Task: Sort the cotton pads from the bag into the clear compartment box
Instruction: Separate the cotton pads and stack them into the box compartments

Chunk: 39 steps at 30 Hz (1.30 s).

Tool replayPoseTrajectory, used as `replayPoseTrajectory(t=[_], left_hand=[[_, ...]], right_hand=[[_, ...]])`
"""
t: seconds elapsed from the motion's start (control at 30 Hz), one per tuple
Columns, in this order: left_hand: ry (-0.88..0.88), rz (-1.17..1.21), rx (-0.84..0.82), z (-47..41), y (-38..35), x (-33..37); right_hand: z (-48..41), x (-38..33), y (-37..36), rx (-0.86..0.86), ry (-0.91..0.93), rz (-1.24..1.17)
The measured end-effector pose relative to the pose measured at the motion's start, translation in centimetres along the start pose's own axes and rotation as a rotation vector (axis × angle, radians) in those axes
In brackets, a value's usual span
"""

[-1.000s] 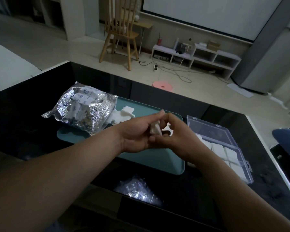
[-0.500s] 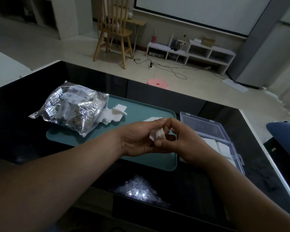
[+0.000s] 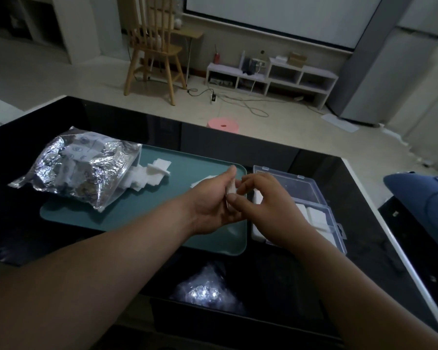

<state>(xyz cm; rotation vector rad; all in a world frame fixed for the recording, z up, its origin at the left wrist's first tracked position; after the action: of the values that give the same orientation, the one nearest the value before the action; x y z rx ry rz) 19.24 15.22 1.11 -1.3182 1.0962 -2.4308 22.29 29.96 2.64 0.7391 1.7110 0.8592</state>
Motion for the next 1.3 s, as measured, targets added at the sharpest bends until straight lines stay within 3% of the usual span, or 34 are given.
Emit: replayPoseTrajectory(t=[0.13, 0.33, 0.47, 0.53, 0.67, 0.8, 0.9, 1.3], left_hand=[[-0.039, -0.056, -0.04, -0.9, -0.7, -0.5], [-0.288, -0.267, 0.157, -2.7, -2.3, -1.9], [-0.341, -0.412, 0.177, -3.6, -3.4, -2.5], [-0.373, -0.469, 0.203, -4.3, -3.7, -2.2], [-0.551, -0.989, 0.278, -4.8, -3.4, -1.1], [-0.457, -1.447, 0.142, -5.3, -2.7, -2.2], [-0.487, -1.789, 0.115, -5.8, -2.4, -3.5], [-0.523, -1.885, 0.146, -6.5, -2.1, -4.6]], right_hand=[[0.4, -0.3, -0.3, 0.119, -0.032, 0.157], [0.3, 0.5, 0.7, 0.168, -0.17, 0.111], [0.1, 1.8, 0.7, 0.177, -0.183, 0.13], [-0.4, 2.9, 1.6, 0.209, -0.259, 0.015], [-1.3, 6.6, 4.4, 0.338, -0.486, -0.254], [-1.0, 9.8, 4.2, 0.21, -0.592, -0.243], [-1.3, 10.7, 3.2, 0.151, -0.578, -0.175], [-1.7, 12.0, 1.8, 0.046, -0.594, -0.011]])
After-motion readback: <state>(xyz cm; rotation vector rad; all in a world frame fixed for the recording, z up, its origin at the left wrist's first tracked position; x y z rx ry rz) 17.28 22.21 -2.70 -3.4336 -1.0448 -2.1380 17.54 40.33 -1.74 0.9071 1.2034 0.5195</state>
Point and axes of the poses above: each hand's wrist, its own z-axis away from the middle knuckle, its own y-axis out of the back of the hand, x = y × z, the point moved 1 cm from there along -z, towards the middle knuckle, and after that the axes turned 7 degrees about z, right-handed, at the moved point
